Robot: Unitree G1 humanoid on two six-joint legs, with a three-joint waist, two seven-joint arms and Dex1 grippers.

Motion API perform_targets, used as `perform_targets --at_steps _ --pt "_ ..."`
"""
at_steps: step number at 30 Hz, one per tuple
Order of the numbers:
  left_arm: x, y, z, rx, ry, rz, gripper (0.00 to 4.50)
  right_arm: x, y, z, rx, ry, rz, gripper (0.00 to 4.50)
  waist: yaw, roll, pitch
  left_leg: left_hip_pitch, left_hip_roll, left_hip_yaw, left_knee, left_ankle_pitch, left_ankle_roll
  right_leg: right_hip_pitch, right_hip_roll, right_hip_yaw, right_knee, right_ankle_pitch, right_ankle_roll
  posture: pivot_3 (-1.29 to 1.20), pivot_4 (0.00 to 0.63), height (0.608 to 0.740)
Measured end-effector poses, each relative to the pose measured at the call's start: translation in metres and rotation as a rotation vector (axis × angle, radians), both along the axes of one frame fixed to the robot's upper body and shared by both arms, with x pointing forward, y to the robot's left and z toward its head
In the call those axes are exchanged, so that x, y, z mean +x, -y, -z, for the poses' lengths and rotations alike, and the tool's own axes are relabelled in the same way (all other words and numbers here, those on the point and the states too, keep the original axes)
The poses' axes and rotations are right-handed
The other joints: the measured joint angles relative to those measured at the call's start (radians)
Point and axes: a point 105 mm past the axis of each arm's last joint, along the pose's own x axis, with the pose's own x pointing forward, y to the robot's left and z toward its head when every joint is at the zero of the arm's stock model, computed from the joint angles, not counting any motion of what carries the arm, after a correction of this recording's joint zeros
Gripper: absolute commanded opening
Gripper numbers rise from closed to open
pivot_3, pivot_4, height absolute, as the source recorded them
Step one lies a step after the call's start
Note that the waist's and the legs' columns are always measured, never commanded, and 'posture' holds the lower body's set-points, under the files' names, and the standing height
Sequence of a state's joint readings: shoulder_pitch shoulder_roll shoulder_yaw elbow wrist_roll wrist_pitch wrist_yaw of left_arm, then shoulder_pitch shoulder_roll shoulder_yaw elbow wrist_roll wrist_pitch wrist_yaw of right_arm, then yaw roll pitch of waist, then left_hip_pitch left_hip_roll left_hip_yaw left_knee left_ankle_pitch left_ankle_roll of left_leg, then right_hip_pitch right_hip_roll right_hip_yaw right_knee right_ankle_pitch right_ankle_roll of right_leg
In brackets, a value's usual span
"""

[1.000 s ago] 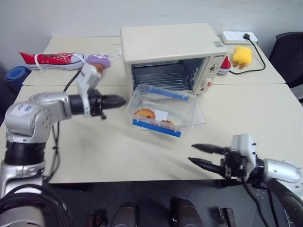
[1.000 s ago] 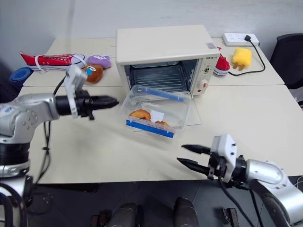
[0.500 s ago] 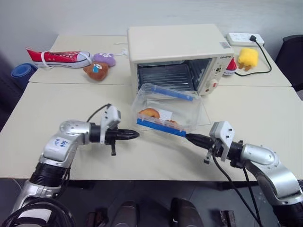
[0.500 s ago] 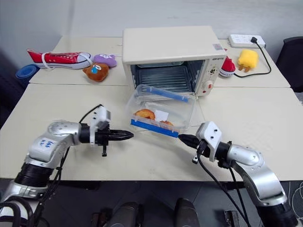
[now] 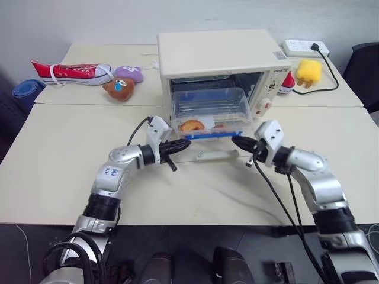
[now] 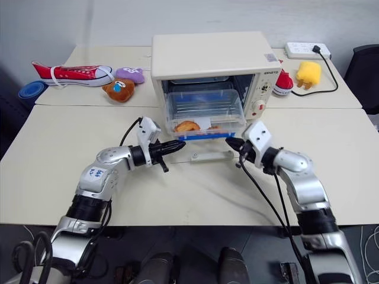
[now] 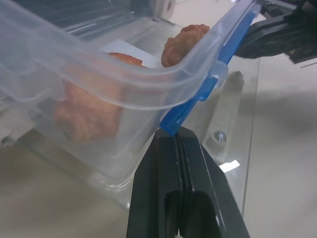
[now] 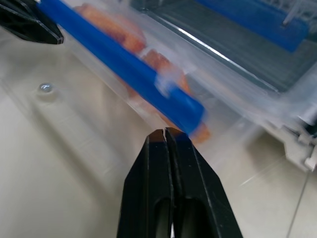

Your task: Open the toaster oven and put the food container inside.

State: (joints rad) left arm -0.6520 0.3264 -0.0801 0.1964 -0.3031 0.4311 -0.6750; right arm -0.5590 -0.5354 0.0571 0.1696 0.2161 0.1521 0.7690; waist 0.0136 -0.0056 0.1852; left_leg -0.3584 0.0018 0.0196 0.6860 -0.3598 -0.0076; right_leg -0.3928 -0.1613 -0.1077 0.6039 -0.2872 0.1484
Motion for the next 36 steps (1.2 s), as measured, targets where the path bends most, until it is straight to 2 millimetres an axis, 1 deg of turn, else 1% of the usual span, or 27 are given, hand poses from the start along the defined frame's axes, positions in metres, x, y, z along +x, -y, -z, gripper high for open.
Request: perform_targets --at_steps 3,5,7,9,13,16,17,19,20,21,23,24,26,27,29,30,33,34,36 --pt "0.018 0.000 -0.022 -0.036 0.086 -0.082 0.00 0.026 -0.001 -0.012 0.001 0.052 0.052 0.05 -0.003 0.000 0.000 0.000 0.000 -0.001 -0.001 0.000 0.000 0.000 0.000 -0.001 0.000 0.000 0.000 0.00 0.150 0.740" --pt "0.025 0.001 -0.027 -0.062 0.105 -0.117 0.00 0.036 -0.002 -0.014 0.011 0.060 0.074 0.05 -0.005 0.000 0.000 0.000 0.000 -0.001 -0.002 0.000 0.000 0.000 0.000 -0.002 -0.001 0.000 0.000 0.00 0.150 0.740" --pt "0.035 0.000 -0.027 -0.085 0.104 -0.167 0.00 0.044 -0.005 -0.012 0.027 0.058 0.083 0.05 -0.008 0.000 0.000 -0.001 0.000 -0.002 -0.002 0.000 0.000 0.000 0.000 -0.003 -0.002 0.000 0.000 0.00 0.150 0.740" --pt "0.040 -0.002 -0.027 -0.098 0.106 -0.196 0.00 0.049 -0.008 -0.012 0.032 0.059 0.082 0.05 -0.013 0.000 0.000 -0.002 0.000 -0.003 -0.002 0.000 0.000 0.000 -0.001 -0.004 -0.002 0.000 0.000 0.00 0.150 0.740" --pt "0.048 -0.006 -0.031 -0.128 0.116 -0.243 0.00 0.055 -0.006 -0.012 0.022 0.065 0.093 0.05 -0.018 0.000 0.000 -0.002 0.000 -0.004 -0.001 0.000 0.000 0.000 -0.001 -0.005 -0.002 0.000 0.000 0.00 0.150 0.740" --pt "0.042 -0.006 -0.029 -0.133 0.095 -0.218 0.00 0.052 -0.005 -0.012 0.015 0.067 0.069 0.05 -0.021 0.000 0.000 -0.002 0.000 -0.004 -0.002 0.000 0.000 0.000 -0.001 -0.005 -0.002 0.000 0.000 0.00 0.150 0.740" --pt "0.036 -0.006 -0.026 -0.147 0.069 -0.192 0.00 0.048 -0.003 -0.010 0.005 0.058 0.045 0.05 -0.021 0.000 0.000 -0.002 0.000 -0.005 -0.002 0.000 0.000 0.000 -0.001 -0.005 -0.002 0.000 0.000 0.00 0.150 0.740" --pt "0.025 -0.010 -0.023 -0.157 0.034 -0.159 0.38 0.037 0.002 -0.007 -0.008 0.039 0.002 0.00 -0.021 0.000 0.000 -0.003 0.000 -0.005 -0.002 0.000 0.000 0.000 -0.001 -0.006 -0.002 0.000 0.000 0.00 0.150 0.740" --pt "0.018 -0.015 -0.022 -0.142 0.026 -0.140 0.56 0.030 0.006 -0.006 -0.016 0.027 -0.019 0.00 -0.023 0.000 0.000 -0.004 0.000 -0.006 -0.002 0.000 0.000 -0.001 -0.001 -0.006 -0.002 0.000 0.000 0.00 0.150 0.740" --pt "0.011 -0.023 -0.022 -0.120 0.022 -0.123 0.85 0.023 0.014 -0.005 -0.018 0.014 -0.027 0.00 -0.025 0.000 0.000 -0.004 0.000 -0.006 -0.002 0.000 0.000 -0.001 -0.001 -0.006 -0.002 0.000 0.000 0.00 0.150 0.740" --pt "-0.003 -0.039 -0.023 -0.067 0.025 -0.097 1.44 0.011 0.033 -0.004 -0.039 -0.009 -0.017 0.00 -0.026 0.000 0.000 -0.004 0.000 -0.006 -0.001 0.000 0.000 -0.001 -0.001 -0.006 -0.002 0.000 0.000 0.00 0.150 0.740" --pt "-0.013 -0.049 -0.024 -0.047 0.033 -0.070 1.68 0.006 0.045 -0.005 -0.047 -0.010 -0.003 0.00 -0.026 0.000 0.000 -0.004 0.000 -0.006 -0.001 0.000 0.000 -0.001 -0.001 -0.006 -0.002 0.000 0.000 0.00 0.150 0.740" --pt "-0.032 -0.068 -0.021 -0.014 0.034 -0.018 2.23 -0.001 0.071 -0.004 -0.077 -0.023 0.048 0.00 -0.025 0.001 0.000 -0.003 0.000 -0.006 -0.001 0.000 -0.001 0.000 -0.001 -0.005 -0.002 0.000 0.000 0.00 0.150 0.740" --pt "-0.041 -0.078 -0.019 -0.001 0.036 0.005 2.59 -0.003 0.082 -0.002 -0.087 -0.031 0.070 0.00 -0.025 0.001 0.000 -0.003 0.000 -0.005 -0.001 0.000 -0.001 0.000 -0.001 -0.006 -0.002 0.000 0.000 0.00 0.150 0.740" --pt "-0.057 -0.097 -0.014 0.042 0.055 0.058 3.08 -0.007 0.103 0.008 -0.107 -0.058 0.110 0.00 -0.026 0.001 0.000 -0.003 0.000 -0.005 -0.001 0.000 -0.001 0.000 -0.001 -0.005 -0.002 0.000 0.000 0.00 0.150 0.740" --pt "-0.066 -0.104 -0.014 0.069 0.075 0.097 3.45 -0.008 0.111 0.017 -0.120 -0.083 0.121 0.00 -0.026 0.001 0.000 -0.003 0.001 -0.004 -0.001 0.000 -0.001 0.000 -0.001 -0.005 -0.003 0.000 0.000 0.00 0.150 0.740" --pt "-0.080 -0.112 -0.019 0.092 0.110 0.179 4.34 -0.011 0.118 0.040 -0.142 -0.140 0.105 0.00 -0.025 0.001 0.000 -0.003 0.000 -0.004 -0.001 0.000 -0.001 0.000 -0.001 -0.005 -0.003 0.000 0.000 0.00 0.150 0.740" --pt "-0.083 -0.114 -0.023 0.092 0.122 0.197 4.44 -0.012 0.117 0.046 -0.136 -0.156 0.090 0.00 -0.024 0.001 0.000 -0.003 0.000 -0.004 -0.001 0.000 -0.001 0.000 -0.001 -0.005 -0.003 0.000 0.000 0.00 0.150 0.740" --pt "-0.086 -0.117 -0.029 0.079 0.145 0.214 4.44 -0.012 0.111 0.056 -0.125 -0.175 0.060 0.00 -0.025 0.001 0.000 -0.003 0.000 -0.004 -0.001 0.000 -0.001 0.001 -0.001 -0.005 -0.003 0.000 0.000 0.00 0.150 0.740"
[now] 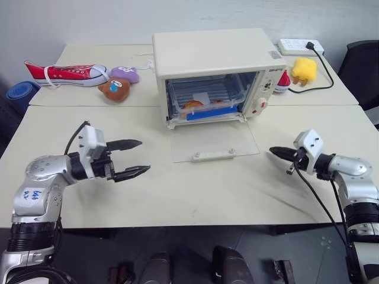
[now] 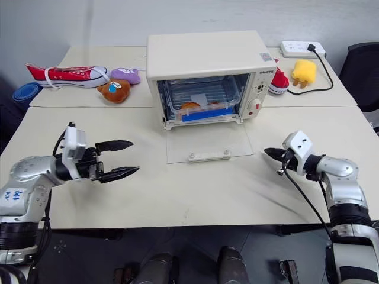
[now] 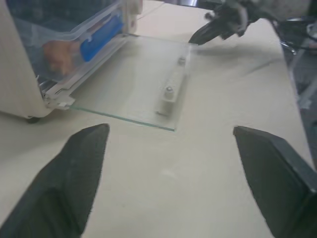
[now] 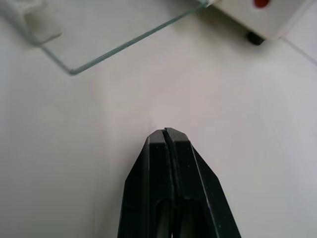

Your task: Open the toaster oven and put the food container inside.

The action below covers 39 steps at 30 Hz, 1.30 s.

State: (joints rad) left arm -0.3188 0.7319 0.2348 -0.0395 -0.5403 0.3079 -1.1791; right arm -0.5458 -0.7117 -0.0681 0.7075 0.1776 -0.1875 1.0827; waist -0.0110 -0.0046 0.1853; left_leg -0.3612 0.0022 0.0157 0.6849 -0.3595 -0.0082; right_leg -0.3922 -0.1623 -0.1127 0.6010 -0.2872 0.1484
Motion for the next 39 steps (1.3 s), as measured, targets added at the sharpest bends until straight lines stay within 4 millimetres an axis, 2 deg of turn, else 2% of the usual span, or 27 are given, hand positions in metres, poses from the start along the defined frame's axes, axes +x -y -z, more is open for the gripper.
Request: perform_targets --at_steps 6,10,14,19,23,25,27,30,32,34,39 --pt "-0.003 -0.006 -0.011 -0.042 -0.034 0.018 4.44 0.000 -0.039 0.003 0.088 0.040 -0.159 0.00 -0.018 0.000 0.000 0.000 0.000 -0.001 -0.001 0.000 0.000 0.000 0.000 -0.001 0.000 0.000 0.000 0.00 0.150 0.740" --pt "-0.002 -0.009 -0.017 -0.098 -0.043 -0.005 4.44 -0.003 -0.048 -0.007 0.139 0.095 -0.208 0.00 -0.017 0.001 0.000 0.000 0.000 -0.002 -0.001 0.000 0.000 0.000 0.000 -0.001 0.000 0.000 0.000 0.00 0.150 0.740" --pt "-0.003 -0.010 -0.029 -0.199 -0.035 -0.036 4.44 -0.001 -0.057 -0.043 0.288 0.215 -0.215 0.00 -0.018 0.001 0.000 0.000 0.001 -0.003 -0.001 0.000 0.000 0.000 0.000 -0.001 0.001 0.000 0.000 0.00 0.150 0.740" --pt "0.005 -0.013 -0.026 -0.290 -0.043 -0.134 4.44 0.008 -0.061 -0.084 0.444 0.301 -0.173 0.00 -0.017 0.001 0.000 0.000 0.000 -0.003 0.000 0.000 0.000 0.000 0.000 -0.001 0.001 0.000 0.000 0.00 0.150 0.740" --pt "0.015 -0.013 -0.029 -0.363 -0.004 -0.212 4.44 0.016 -0.081 -0.118 0.575 0.351 -0.202 0.00 -0.018 0.001 0.000 0.001 0.001 -0.003 -0.001 0.000 -0.001 0.000 0.000 -0.001 0.002 0.000 0.000 0.00 0.150 0.740" --pt "0.015 -0.015 -0.029 -0.358 0.001 -0.221 4.44 0.014 -0.085 -0.126 0.578 0.362 -0.224 0.00 -0.016 0.001 0.000 0.000 0.000 -0.004 -0.001 0.000 -0.001 0.000 0.000 -0.002 0.002 0.000 0.000 0.00 0.150 0.740" --pt "0.012 -0.018 -0.027 -0.324 0.001 -0.221 4.44 0.010 -0.086 -0.126 0.568 0.350 -0.236 0.00 -0.015 0.001 0.000 0.000 -0.001 -0.004 -0.001 0.000 0.000 0.000 0.000 -0.002 0.002 0.000 0.000 0.00 0.150 0.740" --pt "0.005 -0.030 -0.017 -0.200 -0.007 -0.233 4.50 -0.004 -0.075 -0.112 0.481 0.309 -0.249 0.57 -0.013 0.001 0.000 0.000 -0.001 -0.004 -0.001 0.000 0.000 0.000 -0.001 -0.002 0.001 0.000 0.000 0.00 0.150 0.740" --pt "0.001 -0.038 -0.008 -0.104 -0.003 -0.248 4.50 -0.017 -0.070 -0.101 0.405 0.284 -0.277 1.24 -0.014 0.001 0.000 0.000 -0.001 -0.002 -0.001 0.000 0.000 0.000 0.000 -0.001 0.001 0.000 0.000 0.00 0.150 0.740" --pt "-0.004 -0.042 0.003 -0.026 0.000 -0.235 4.50 -0.031 -0.074 -0.088 0.319 0.252 -0.337 1.87 -0.014 0.002 0.000 0.001 0.000 -0.001 -0.001 0.000 0.000 0.000 0.000 -0.001 0.001 0.000 0.000 0.00 0.150 0.740" --pt "-0.015 -0.060 0.046 0.172 0.005 -0.260 4.50 -0.067 -0.068 -0.044 0.127 0.157 -0.449 3.50 -0.013 0.002 0.000 0.002 0.000 0.001 -0.002 -0.001 0.000 0.000 0.000 0.000 0.000 0.000 0.000 0.00 0.150 0.740"
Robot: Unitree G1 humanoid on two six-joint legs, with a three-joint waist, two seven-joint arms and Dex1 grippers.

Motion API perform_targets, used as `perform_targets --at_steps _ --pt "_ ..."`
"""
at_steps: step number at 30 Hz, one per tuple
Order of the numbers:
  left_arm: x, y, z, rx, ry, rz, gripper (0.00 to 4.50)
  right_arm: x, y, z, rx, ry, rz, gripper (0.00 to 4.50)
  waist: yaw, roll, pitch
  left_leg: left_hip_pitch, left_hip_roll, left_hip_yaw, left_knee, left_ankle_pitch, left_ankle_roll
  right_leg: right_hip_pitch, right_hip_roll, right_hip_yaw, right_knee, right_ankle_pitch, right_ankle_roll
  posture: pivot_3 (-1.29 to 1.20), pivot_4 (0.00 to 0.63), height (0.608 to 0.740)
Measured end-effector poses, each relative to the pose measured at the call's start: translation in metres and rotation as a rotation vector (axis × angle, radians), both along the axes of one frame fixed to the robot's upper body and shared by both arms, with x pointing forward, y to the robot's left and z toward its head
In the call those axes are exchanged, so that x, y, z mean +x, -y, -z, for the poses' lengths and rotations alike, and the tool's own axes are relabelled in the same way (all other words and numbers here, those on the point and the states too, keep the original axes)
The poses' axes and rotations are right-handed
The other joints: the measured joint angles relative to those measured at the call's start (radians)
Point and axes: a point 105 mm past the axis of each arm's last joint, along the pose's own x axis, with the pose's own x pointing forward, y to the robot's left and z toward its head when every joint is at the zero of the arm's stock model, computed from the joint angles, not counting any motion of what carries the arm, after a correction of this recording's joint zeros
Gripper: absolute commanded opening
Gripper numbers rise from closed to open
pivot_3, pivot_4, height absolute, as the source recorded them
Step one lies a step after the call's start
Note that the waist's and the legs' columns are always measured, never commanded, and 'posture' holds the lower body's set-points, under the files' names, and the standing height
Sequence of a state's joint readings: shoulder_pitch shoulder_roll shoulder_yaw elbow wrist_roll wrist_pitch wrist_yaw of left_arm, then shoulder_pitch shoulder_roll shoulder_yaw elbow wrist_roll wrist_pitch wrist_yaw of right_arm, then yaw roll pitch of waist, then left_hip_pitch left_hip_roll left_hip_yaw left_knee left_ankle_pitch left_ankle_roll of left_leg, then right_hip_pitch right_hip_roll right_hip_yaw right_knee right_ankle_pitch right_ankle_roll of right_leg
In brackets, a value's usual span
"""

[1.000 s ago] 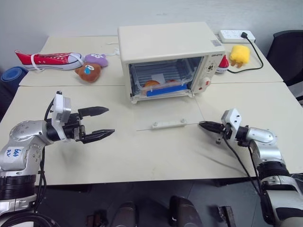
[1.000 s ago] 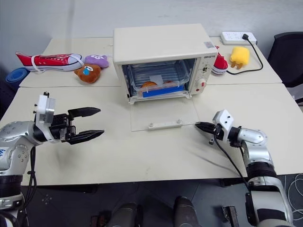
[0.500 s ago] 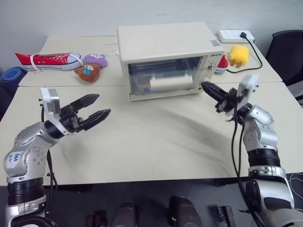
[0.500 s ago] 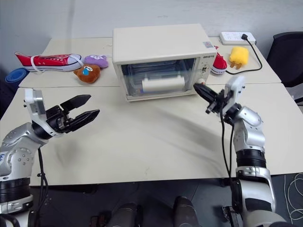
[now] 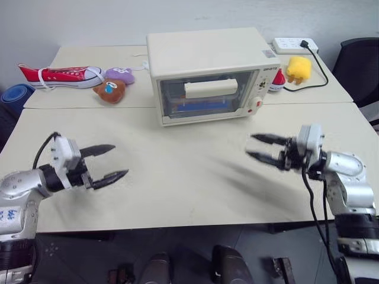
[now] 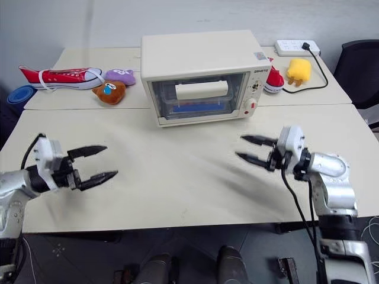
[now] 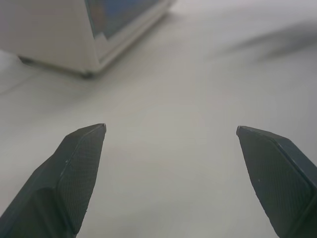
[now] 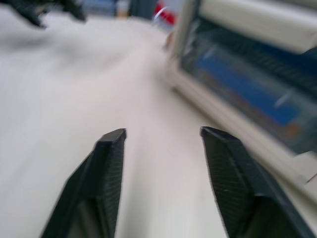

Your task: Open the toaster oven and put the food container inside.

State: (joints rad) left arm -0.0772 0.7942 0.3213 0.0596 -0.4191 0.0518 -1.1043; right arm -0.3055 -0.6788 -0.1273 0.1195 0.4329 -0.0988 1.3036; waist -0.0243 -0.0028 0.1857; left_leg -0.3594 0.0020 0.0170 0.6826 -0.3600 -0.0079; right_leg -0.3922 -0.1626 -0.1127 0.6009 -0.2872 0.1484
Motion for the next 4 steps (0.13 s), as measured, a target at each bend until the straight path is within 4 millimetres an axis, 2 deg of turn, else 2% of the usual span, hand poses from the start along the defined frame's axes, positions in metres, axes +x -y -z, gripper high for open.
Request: perform_targets --at_steps 1,3,4 --pt "-0.003 -0.002 0.005 0.023 0.004 -0.003 4.50 -0.005 0.002 0.007 -0.026 -0.008 -0.008 3.93 0.000 0.000 0.000 0.000 0.000 0.000 0.000 0.000 0.000 0.000 0.000 0.000 0.000 0.000 0.000 0.00 0.150 0.740" --pt "-0.006 -0.003 0.012 0.047 0.024 -0.013 4.50 -0.010 0.005 0.017 -0.053 -0.012 -0.010 4.49 0.000 0.000 0.000 0.001 0.000 0.000 0.000 0.000 0.000 0.000 0.000 0.001 0.000 0.000 0.000 0.00 0.150 0.740" --pt "-0.007 -0.003 0.014 0.045 0.031 -0.018 4.50 -0.010 0.007 0.020 -0.063 -0.008 -0.006 4.49 0.000 0.000 0.000 0.001 0.000 0.001 0.000 0.000 0.000 0.000 0.000 0.001 0.000 0.000 0.000 0.00 0.150 0.740"
